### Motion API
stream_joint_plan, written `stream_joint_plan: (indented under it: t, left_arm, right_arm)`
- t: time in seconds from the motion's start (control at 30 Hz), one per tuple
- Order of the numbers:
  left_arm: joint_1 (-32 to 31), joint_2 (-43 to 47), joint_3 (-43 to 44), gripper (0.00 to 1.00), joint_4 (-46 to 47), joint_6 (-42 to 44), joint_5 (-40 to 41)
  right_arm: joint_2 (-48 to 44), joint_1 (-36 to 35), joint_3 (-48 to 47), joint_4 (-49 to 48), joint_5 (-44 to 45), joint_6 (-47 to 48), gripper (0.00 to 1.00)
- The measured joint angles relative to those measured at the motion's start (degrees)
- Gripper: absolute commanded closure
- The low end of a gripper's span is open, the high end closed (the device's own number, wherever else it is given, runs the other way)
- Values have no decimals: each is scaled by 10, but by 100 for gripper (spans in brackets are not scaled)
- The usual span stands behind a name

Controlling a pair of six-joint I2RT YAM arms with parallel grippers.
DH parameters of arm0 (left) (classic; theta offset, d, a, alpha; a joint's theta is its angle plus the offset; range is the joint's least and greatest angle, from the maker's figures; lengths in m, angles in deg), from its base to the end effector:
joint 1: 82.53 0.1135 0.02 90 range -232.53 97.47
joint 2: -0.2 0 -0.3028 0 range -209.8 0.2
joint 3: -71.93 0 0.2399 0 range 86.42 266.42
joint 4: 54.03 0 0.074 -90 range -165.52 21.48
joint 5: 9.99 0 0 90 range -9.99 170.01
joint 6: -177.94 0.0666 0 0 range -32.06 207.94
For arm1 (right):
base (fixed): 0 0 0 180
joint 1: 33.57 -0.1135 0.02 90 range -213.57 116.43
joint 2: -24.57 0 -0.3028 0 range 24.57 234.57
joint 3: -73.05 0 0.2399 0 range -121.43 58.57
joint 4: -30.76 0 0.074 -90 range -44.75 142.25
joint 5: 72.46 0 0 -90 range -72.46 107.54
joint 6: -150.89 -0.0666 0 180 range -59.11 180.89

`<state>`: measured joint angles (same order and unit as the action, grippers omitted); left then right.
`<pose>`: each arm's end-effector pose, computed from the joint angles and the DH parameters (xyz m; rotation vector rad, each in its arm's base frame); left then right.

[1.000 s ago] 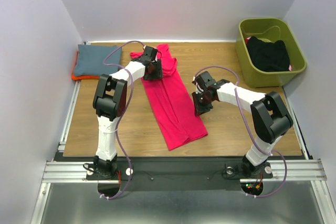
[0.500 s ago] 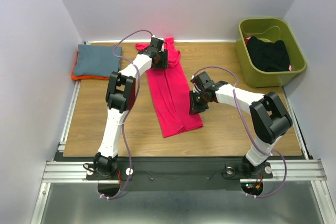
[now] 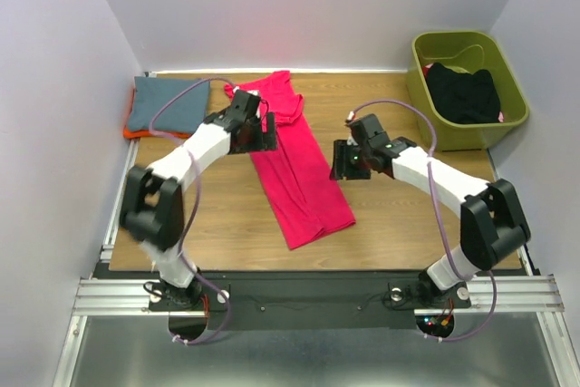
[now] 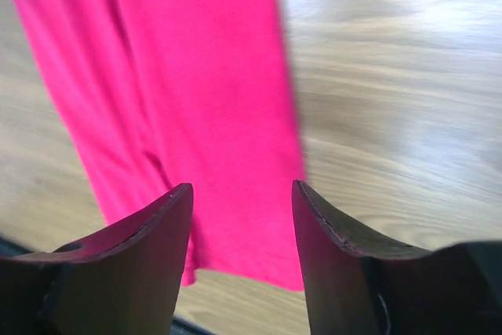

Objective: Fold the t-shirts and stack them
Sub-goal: Fold the tshirt

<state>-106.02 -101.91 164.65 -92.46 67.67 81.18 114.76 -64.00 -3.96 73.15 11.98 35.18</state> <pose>0.3808 -0.1640 0.2662 0.0587 2.4307 -0.3264 0.2846 0.1747 0.2459 -0.1468 2.6086 0.4928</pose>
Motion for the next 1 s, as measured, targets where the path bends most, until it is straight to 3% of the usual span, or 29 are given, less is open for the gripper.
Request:
stream_joint_plan:
  t: [0.07,0.23,0.43,0.5,0.57,0.7,1.0]
  left_arm:
    - [-16,79,-57,1,-6,-20,1]
    - [-92,306,-205,1,-8,-110,-1]
    - [-86,504,-360,2,-12,-233,-26]
    - [-86,544,-391,8,-17,-267,-38]
    - [-86,542,-398,14,-22,-287,-52]
    - [-100,478,-393,15,-19,-303,-74]
    - [-212,242,-315,19,-38,-298,-81]
  right_arm:
    - [-25,9,13,-1,9,0,23]
    - [-64,19,60,7,25,-1,18]
    - [-78,19,80,14,19,-1,34]
    - [-80,19,81,15,7,-2,40]
    - [-80,19,82,16,-3,-1,42]
    - [-80,19,89,17,-24,0,41]
    - [-80,19,102,32,-30,0,42]
